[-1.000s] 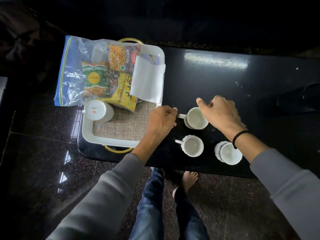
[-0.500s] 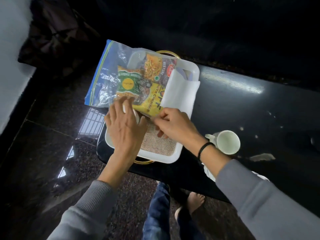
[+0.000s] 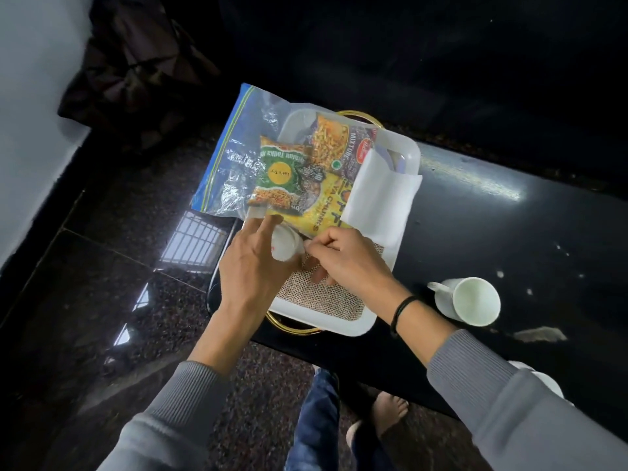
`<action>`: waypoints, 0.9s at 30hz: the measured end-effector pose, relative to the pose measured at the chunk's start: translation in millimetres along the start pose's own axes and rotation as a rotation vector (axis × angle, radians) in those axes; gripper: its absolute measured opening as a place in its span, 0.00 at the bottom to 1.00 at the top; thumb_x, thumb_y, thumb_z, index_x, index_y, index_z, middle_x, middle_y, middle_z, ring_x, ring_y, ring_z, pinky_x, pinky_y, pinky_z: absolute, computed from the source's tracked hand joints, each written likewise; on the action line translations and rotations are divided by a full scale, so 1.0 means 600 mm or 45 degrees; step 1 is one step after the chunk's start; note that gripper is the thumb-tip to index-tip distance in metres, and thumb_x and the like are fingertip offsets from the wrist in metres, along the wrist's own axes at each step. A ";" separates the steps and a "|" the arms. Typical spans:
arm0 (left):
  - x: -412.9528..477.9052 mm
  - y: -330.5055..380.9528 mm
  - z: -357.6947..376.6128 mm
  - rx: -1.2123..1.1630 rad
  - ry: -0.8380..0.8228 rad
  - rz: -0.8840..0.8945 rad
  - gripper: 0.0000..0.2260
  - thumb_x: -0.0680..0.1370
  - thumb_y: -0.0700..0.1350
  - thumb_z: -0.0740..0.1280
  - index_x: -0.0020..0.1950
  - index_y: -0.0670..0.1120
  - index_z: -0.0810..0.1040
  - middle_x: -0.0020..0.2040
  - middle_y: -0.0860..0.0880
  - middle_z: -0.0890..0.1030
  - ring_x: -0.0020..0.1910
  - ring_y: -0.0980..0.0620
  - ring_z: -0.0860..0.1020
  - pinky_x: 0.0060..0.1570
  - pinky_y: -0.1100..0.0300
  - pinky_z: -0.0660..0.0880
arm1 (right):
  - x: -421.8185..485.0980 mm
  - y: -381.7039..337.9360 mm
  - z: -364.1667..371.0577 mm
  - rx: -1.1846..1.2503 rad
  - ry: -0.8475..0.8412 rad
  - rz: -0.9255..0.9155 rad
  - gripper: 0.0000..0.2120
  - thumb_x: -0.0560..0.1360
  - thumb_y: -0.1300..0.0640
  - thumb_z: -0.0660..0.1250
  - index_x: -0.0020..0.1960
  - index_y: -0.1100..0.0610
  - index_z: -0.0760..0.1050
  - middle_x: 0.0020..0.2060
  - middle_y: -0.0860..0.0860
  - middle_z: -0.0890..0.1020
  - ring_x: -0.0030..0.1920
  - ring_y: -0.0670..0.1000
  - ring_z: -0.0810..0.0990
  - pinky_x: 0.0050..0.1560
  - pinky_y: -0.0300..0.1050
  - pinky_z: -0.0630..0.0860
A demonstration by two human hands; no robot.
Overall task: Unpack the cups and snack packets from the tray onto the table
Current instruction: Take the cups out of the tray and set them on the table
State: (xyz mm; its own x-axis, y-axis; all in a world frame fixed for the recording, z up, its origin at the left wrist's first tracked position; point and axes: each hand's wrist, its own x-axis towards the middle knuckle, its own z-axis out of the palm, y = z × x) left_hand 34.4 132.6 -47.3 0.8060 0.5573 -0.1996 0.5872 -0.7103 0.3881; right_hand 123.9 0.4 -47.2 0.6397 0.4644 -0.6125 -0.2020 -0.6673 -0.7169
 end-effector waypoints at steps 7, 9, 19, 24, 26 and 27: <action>-0.035 0.031 -0.016 -0.571 -0.064 -0.217 0.28 0.64 0.66 0.79 0.59 0.56 0.80 0.52 0.59 0.83 0.51 0.56 0.82 0.47 0.60 0.79 | -0.030 0.021 -0.041 0.120 0.116 -0.030 0.09 0.75 0.43 0.73 0.47 0.48 0.82 0.41 0.42 0.85 0.40 0.39 0.83 0.36 0.32 0.73; -0.039 0.050 -0.018 -0.798 -0.126 -0.329 0.30 0.63 0.66 0.80 0.61 0.56 0.81 0.56 0.56 0.84 0.53 0.54 0.84 0.49 0.54 0.83 | -0.044 0.029 -0.058 0.127 0.196 -0.099 0.14 0.74 0.37 0.72 0.49 0.47 0.81 0.45 0.41 0.84 0.42 0.37 0.81 0.36 0.29 0.71; -0.071 0.202 0.000 -1.671 -0.559 -0.420 0.27 0.68 0.49 0.81 0.64 0.44 0.80 0.54 0.44 0.88 0.54 0.45 0.86 0.47 0.53 0.84 | -0.141 0.093 -0.192 0.487 0.149 -0.078 0.20 0.72 0.28 0.67 0.54 0.41 0.81 0.49 0.37 0.86 0.50 0.36 0.84 0.53 0.40 0.75; -0.101 0.273 0.040 -1.749 -0.789 -0.378 0.22 0.72 0.51 0.78 0.63 0.44 0.82 0.56 0.43 0.87 0.56 0.43 0.86 0.48 0.54 0.83 | -0.201 0.146 -0.260 0.601 0.194 -0.081 0.22 0.72 0.32 0.71 0.60 0.42 0.80 0.53 0.40 0.86 0.52 0.38 0.84 0.52 0.39 0.74; -0.114 0.297 0.058 -1.785 -0.870 -0.400 0.19 0.74 0.52 0.76 0.62 0.44 0.83 0.57 0.42 0.86 0.56 0.43 0.85 0.51 0.53 0.84 | -0.219 0.168 -0.282 0.608 0.238 -0.057 0.24 0.70 0.34 0.74 0.61 0.44 0.80 0.53 0.42 0.87 0.53 0.41 0.84 0.52 0.42 0.75; -0.120 0.309 0.068 -1.784 -0.899 -0.406 0.18 0.75 0.52 0.76 0.61 0.44 0.84 0.58 0.42 0.86 0.56 0.42 0.85 0.52 0.51 0.84 | -0.227 0.181 -0.291 0.605 0.267 -0.046 0.24 0.69 0.35 0.75 0.60 0.45 0.81 0.52 0.43 0.87 0.52 0.43 0.85 0.51 0.44 0.76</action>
State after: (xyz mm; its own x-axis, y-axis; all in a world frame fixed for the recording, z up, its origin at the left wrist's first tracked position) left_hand 88.1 -57.0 2.4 0.7744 0.0154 -0.6325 0.5222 0.5488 0.6528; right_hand 144.5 -236.8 16.6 0.7775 0.3235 -0.5394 -0.4601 -0.2922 -0.8384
